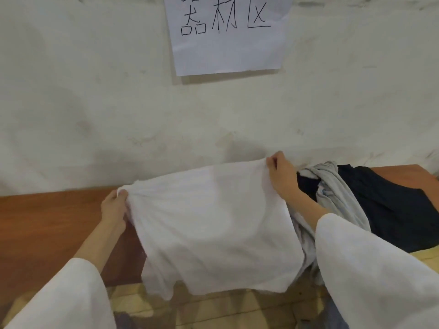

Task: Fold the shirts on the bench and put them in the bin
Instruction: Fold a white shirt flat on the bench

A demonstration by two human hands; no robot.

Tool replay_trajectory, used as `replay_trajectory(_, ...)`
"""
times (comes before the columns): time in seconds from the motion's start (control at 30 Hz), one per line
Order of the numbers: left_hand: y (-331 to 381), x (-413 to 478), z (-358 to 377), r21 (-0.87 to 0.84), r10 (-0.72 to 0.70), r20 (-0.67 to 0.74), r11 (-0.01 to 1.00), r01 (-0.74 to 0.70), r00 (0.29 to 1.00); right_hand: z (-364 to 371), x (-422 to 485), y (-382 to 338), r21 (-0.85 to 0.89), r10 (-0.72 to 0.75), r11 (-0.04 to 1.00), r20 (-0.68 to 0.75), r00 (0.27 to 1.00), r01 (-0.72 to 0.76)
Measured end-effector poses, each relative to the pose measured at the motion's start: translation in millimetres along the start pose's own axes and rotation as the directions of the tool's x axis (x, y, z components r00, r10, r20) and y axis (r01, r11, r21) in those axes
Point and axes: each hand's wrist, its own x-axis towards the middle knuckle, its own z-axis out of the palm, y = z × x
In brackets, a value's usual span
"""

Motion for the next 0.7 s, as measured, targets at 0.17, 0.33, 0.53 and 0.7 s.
replay_trajectory(0.17, -1.6, -28.9, -16.9, 0.292, -0.048, 0.199, 0.956, -0.013, 0.979, 9.5, -18.3, 19.8, -0.209, 0.152, 0.973, 0.269, 0.951, -0.096)
replay_trajectory(0.33, -4.8, -85.0, -42.1, 0.578, -0.256, 0.3, 0.815, 0.039, 0.919, -15.1, -102.1, 43.2, -0.329, -0.001, 0.943, 0.16, 0.987, 0.054)
replay_trajectory(0.53, -14.8, -122.3, -37.1, 0.751, -0.241, 0.428, 0.631, -0.195, 0.871, -21.0, -146.8, 62.5, -0.449, 0.109, 0.892, 0.11, 0.988, -0.048)
replay_trajectory(0.7, -8.0, -138.4, -41.8, 0.352, -0.088, 0.392, 0.934, -0.061, 0.916, -29.3, -143.5, 53.3, -0.224, 0.049, 0.974, 0.131, 0.99, -0.018)
